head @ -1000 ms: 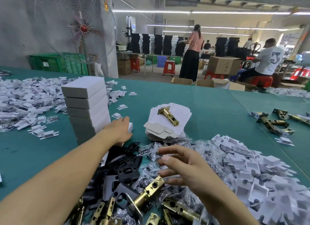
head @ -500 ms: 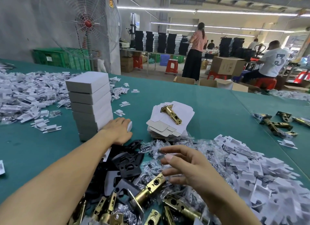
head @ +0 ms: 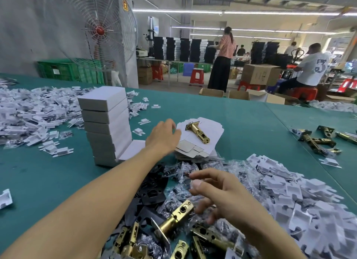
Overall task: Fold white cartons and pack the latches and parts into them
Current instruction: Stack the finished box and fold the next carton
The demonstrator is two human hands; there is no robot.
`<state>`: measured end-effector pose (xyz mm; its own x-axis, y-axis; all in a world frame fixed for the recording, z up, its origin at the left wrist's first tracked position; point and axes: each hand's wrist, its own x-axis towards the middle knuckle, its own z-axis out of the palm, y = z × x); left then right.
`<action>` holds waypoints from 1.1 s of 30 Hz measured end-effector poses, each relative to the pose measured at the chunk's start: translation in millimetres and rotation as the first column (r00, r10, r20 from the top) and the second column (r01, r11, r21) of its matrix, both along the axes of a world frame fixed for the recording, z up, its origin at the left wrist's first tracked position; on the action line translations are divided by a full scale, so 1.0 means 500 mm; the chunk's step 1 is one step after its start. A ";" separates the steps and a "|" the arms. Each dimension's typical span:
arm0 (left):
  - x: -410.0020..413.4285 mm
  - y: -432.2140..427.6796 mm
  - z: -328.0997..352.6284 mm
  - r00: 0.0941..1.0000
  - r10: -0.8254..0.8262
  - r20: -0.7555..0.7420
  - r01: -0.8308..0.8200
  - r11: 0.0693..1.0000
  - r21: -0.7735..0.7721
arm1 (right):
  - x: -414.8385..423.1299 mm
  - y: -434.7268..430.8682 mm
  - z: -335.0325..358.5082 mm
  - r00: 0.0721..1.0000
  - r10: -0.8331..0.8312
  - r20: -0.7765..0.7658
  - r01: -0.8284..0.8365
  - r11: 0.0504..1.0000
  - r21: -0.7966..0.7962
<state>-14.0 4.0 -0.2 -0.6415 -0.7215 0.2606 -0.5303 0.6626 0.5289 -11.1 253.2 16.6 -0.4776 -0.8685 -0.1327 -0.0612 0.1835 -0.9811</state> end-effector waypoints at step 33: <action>-0.029 0.048 0.010 0.911 -0.103 0.399 0.274 0.874 -0.401 | -0.313 -0.271 -0.047 0.679 -0.623 -0.388 0.680 0.733 0.014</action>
